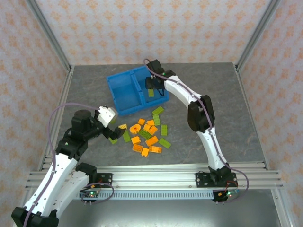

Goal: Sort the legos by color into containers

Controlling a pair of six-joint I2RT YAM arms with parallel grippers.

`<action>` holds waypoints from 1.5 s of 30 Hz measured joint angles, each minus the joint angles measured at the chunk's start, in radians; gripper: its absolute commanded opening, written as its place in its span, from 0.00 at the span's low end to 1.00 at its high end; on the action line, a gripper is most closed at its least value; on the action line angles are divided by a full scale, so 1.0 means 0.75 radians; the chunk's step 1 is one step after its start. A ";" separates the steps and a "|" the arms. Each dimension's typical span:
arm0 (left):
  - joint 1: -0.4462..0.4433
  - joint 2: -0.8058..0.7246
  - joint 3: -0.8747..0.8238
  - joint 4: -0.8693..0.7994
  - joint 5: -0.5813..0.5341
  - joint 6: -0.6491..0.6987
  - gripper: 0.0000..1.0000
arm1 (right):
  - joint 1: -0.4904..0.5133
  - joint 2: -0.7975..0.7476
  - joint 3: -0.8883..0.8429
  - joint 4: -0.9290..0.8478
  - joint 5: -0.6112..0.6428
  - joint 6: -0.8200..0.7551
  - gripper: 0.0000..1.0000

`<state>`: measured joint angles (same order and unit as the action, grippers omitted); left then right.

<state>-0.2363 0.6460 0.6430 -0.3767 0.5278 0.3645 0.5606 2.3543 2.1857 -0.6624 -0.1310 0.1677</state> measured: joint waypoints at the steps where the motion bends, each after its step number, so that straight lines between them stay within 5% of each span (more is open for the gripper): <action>1: -0.001 0.000 -0.001 0.015 -0.048 -0.047 1.00 | 0.000 -0.041 -0.035 0.006 -0.005 0.009 0.45; 9: -0.001 0.217 0.323 -0.328 -0.660 -0.745 1.00 | 0.001 -0.781 -0.657 0.151 -0.082 0.132 0.73; 13: 0.001 0.253 0.336 -0.504 -0.798 -1.041 1.00 | 0.003 -1.136 -0.866 0.158 -0.109 0.197 0.88; 23: 0.117 0.457 0.119 -0.503 -0.614 -1.580 0.94 | 0.003 -1.348 -1.007 0.075 -0.127 0.284 0.93; 33: 0.194 0.937 0.255 -0.354 -0.485 -1.643 0.85 | 0.003 -1.351 -1.010 -0.015 -0.128 0.321 0.94; 45: 0.196 1.224 0.299 -0.207 -0.405 -1.688 0.80 | 0.082 -1.502 -1.164 0.021 -0.565 0.085 0.92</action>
<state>-0.0891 1.5642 0.8673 -0.5316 0.2237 -0.9016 0.6220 1.2278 1.3125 -0.6468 -0.5545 0.2314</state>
